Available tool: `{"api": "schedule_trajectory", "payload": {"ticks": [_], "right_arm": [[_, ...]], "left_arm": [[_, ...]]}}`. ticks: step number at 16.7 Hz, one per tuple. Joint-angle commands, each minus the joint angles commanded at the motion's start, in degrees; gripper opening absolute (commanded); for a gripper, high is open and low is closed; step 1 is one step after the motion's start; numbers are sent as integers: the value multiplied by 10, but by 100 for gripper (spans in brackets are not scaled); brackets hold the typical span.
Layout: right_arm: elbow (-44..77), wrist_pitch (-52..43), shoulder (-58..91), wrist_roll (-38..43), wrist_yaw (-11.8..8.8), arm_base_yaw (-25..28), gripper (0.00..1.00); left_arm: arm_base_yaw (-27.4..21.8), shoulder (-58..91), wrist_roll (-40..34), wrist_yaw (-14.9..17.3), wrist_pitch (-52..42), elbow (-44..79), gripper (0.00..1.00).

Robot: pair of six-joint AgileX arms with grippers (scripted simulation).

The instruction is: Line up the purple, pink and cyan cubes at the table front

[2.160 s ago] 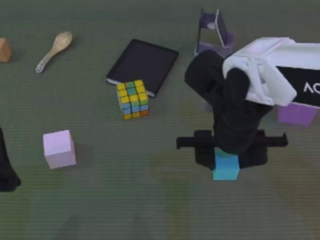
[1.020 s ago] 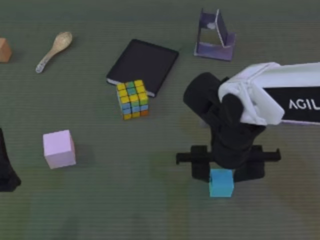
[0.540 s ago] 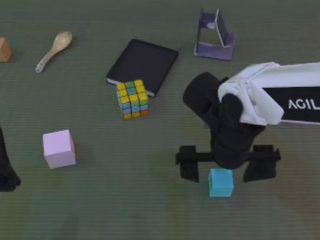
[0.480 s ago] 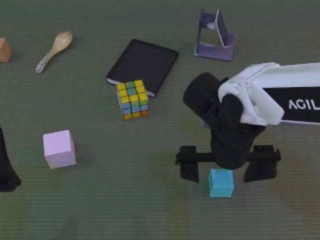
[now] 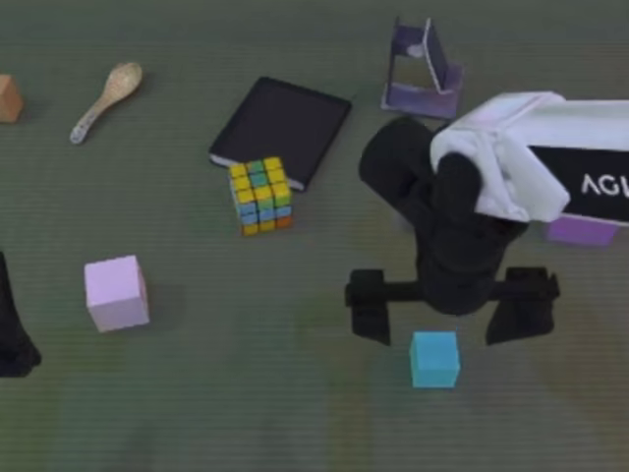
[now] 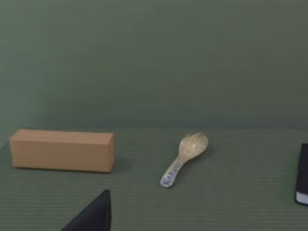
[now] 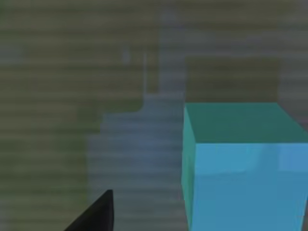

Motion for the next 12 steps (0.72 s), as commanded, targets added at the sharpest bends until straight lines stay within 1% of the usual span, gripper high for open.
{"api": "schedule_trajectory", "payload": {"ticks": [3, 5, 9, 12], "right_arm": [[37, -65, -24, 0, -1, 3, 100], [48, -81, -34, -1, -1, 4, 100], [47, -80, -32, -1, -1, 1, 100], [15, -58, -68, -16, -3, 6, 100]], "left_arm": [[0, 0, 0, 0, 0, 0, 100], [0, 0, 0, 0, 0, 0, 100], [0, 0, 0, 0, 0, 0, 100], [-3, 31, 24, -1, -21, 30, 100]]}}
